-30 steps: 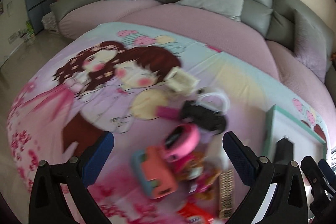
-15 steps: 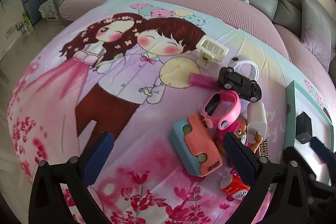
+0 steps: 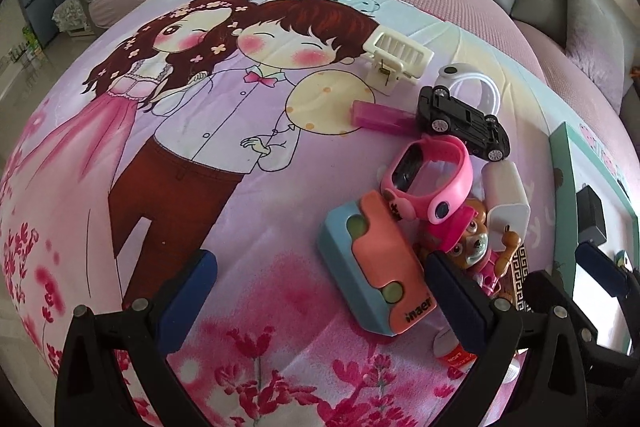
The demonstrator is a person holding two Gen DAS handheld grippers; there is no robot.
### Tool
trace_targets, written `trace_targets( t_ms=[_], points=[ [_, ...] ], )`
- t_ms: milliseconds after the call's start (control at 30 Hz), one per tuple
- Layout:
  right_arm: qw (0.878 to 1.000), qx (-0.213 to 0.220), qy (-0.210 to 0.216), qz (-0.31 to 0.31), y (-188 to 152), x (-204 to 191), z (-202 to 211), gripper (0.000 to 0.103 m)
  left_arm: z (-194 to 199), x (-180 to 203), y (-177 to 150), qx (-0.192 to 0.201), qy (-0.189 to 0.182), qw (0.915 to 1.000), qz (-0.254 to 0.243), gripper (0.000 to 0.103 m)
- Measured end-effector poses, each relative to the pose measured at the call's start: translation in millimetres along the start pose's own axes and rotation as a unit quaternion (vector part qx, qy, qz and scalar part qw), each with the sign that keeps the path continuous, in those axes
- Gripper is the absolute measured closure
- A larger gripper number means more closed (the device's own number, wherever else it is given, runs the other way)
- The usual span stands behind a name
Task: Organize rigid objects
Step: 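Grasp the pink-blue toy with the left tool while right tool grasps the gold lighter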
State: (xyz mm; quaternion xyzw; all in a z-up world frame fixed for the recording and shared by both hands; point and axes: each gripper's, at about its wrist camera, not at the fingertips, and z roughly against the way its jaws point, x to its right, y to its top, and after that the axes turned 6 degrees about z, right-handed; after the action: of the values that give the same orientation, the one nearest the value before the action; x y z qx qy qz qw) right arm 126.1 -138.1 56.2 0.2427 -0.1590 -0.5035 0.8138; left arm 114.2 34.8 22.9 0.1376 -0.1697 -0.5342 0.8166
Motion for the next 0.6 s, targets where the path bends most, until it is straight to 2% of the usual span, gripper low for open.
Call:
trace_targets(
  t_ms=[67,233,367,533,600],
  points=[
    [1.0,-0.001,-0.001,0.001,-0.1,-0.5,-0.1,0.024,-0.5,-4.5,0.7,-0.002,-0.003,1.0,-0.002,0.0],
    [1.0,-0.003,-0.003,0.005,-0.1,-1.9,-0.6,0.024,4.1,-20.9,3.7,0.007,0.022,0.9996,0.013,0.0],
    [1.0,-0.003,0.0,0.005,-0.9,-3.5,-0.1,0.025,6.7,-29.6,5.1,0.009,0.024,0.9993,0.027,0.0],
    [1.0,-0.012,0.012,0.007,-2.6,-5.4,-4.0,0.045,11.5,-19.3,7.3,0.022,-0.004,0.9995,0.021,0.0],
    [1.0,-0.015,0.01,0.008,-3.5,-6.0,-5.6,0.057,8.2,-14.0,4.5,0.016,-0.002,0.9998,0.011,0.0]
  ],
)
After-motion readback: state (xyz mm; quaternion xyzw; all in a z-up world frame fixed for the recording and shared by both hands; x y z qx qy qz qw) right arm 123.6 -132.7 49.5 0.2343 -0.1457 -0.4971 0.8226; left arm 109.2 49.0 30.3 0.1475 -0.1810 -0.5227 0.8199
